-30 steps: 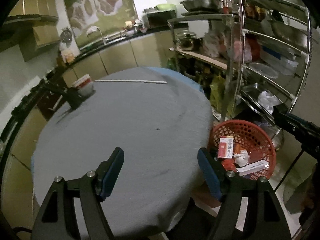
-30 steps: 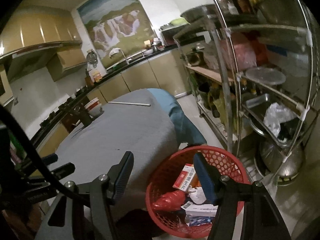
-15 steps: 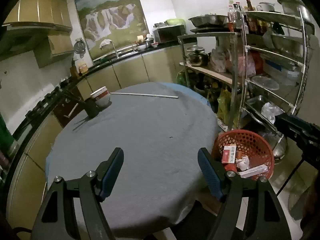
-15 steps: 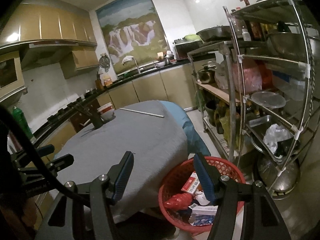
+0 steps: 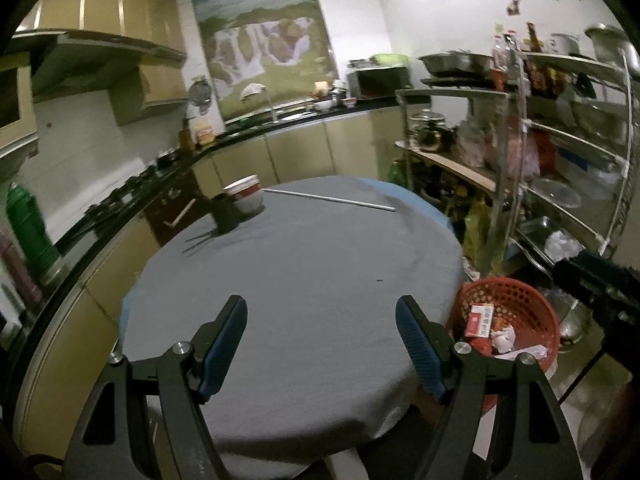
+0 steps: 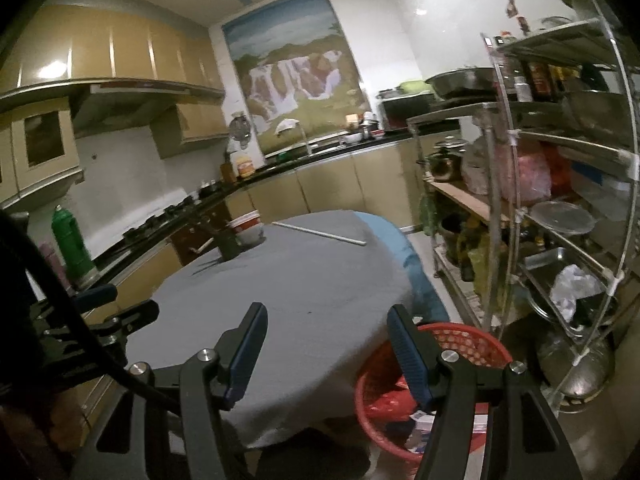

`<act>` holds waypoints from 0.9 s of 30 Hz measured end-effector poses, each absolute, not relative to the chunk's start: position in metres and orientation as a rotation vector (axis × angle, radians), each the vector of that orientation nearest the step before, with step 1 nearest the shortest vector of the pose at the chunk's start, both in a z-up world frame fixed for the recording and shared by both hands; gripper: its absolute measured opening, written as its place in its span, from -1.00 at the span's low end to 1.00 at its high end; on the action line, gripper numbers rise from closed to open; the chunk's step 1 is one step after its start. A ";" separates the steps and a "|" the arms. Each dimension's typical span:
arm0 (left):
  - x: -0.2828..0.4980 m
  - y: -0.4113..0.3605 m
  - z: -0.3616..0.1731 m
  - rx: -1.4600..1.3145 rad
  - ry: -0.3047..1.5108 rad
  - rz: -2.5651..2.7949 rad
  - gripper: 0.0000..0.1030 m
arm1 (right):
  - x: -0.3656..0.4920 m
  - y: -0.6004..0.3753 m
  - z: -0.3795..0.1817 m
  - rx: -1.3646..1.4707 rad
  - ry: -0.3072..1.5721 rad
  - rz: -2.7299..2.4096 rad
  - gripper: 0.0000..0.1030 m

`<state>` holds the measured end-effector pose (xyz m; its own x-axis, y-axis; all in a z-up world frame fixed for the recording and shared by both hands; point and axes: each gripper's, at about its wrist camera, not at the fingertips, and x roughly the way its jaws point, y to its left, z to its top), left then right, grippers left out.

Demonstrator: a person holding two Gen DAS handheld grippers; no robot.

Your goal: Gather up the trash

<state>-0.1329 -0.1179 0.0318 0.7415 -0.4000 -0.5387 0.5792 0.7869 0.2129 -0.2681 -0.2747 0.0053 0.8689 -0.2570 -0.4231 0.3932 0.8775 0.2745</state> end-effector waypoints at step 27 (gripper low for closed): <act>-0.085 0.001 0.041 0.158 0.501 -0.304 0.50 | -0.186 -0.163 0.034 0.172 0.461 -0.207 0.29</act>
<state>-0.0853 0.0007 0.0412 0.8333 -0.2474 -0.4943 0.3243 0.9430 0.0747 -0.1862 -0.1627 0.0339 0.8751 -0.1591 -0.4570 0.2364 0.9646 0.1170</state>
